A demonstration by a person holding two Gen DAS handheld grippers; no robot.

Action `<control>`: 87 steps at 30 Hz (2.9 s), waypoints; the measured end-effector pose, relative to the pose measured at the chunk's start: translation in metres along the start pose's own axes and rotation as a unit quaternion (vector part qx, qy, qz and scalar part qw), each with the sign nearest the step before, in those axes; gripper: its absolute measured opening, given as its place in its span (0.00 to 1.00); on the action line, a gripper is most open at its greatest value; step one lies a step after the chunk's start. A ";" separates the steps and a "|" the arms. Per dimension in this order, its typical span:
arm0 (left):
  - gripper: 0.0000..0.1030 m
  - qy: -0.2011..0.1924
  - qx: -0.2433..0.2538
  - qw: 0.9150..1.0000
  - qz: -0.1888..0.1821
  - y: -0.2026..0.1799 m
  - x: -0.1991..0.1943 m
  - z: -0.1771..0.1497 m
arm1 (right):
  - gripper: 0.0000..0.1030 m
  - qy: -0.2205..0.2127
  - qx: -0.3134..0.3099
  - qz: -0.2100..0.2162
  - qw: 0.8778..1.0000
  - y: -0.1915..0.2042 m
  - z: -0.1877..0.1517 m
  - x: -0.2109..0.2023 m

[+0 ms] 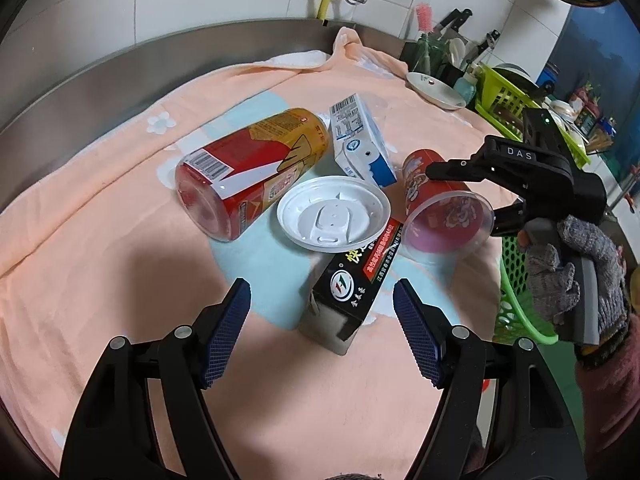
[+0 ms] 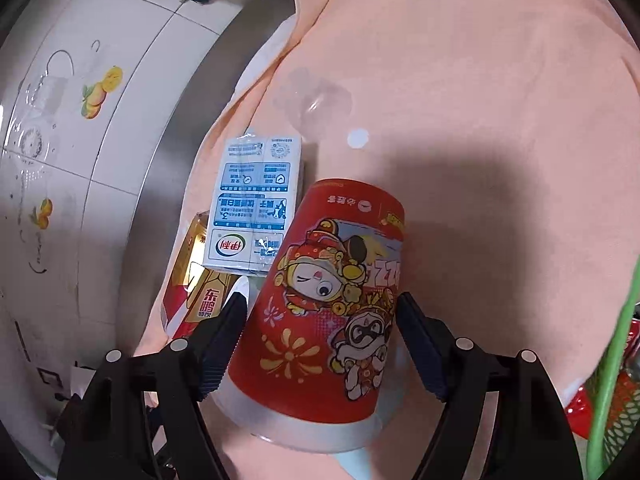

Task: Collect trash
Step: 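Lift the red cup with the right gripper while the left gripper grasps the white plastic lid, then drop the red cup into the basket with the right gripper while the left carries the lid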

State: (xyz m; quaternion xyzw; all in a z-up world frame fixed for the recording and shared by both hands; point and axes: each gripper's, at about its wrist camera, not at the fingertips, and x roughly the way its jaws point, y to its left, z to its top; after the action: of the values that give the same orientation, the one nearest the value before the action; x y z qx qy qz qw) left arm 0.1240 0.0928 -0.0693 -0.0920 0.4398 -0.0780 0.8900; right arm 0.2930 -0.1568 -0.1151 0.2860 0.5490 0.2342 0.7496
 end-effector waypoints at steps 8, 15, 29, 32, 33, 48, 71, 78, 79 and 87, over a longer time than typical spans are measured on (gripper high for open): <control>0.71 0.016 -0.013 1.000 -0.006 -0.004 0.022 0.008 | 0.70 0.000 -0.006 0.019 1.000 -0.005 -0.003 -0.002; 0.70 0.008 0.014 1.000 0.016 -0.020 0.033 0.014 | 0.68 -0.008 -0.012 0.031 0.999 -0.012 -0.009 -0.018; 0.48 0.014 0.130 0.991 0.033 -0.055 0.054 0.021 | 0.68 -0.032 -0.009 0.050 0.998 -0.036 -0.021 -0.063; 0.45 0.022 0.154 0.987 0.035 -0.061 0.060 0.023 | 0.68 -0.037 -0.007 0.053 0.998 -0.039 -0.024 -0.072; 0.45 0.025 0.161 0.986 0.036 -0.063 0.063 0.023 | 0.68 -0.040 -0.008 0.052 0.998 -0.039 -0.025 -0.075; 0.05 0.022 0.192 0.980 0.045 -0.070 0.062 0.026 | 0.67 -0.073 0.002 0.043 0.996 -0.064 -0.041 -0.117; 0.04 -0.034 0.183 0.980 -0.070 -0.129 -0.003 0.034 | 0.67 -0.133 0.041 -0.150 0.979 -0.184 -0.071 -0.191; 0.04 -0.026 0.197 0.975 -0.101 -0.169 -0.001 0.032 | 0.67 -0.095 0.059 -0.189 0.976 -0.227 -0.075 -0.155; 0.04 -0.026 0.198 0.974 -0.104 -0.173 0.000 0.032 | 0.67 -0.088 0.059 -0.195 0.975 -0.231 -0.074 -0.149; 0.04 -0.021 0.207 0.970 -0.128 -0.203 0.004 0.033 | 0.67 -0.051 0.063 -0.191 0.978 -0.237 -0.076 -0.122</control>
State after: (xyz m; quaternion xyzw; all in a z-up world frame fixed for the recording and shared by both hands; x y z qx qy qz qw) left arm 0.1408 -0.1016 -0.0054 0.0373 0.3800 -0.2793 0.8810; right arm 0.1934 -0.3975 -0.2114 0.2341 0.5680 0.0368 0.7882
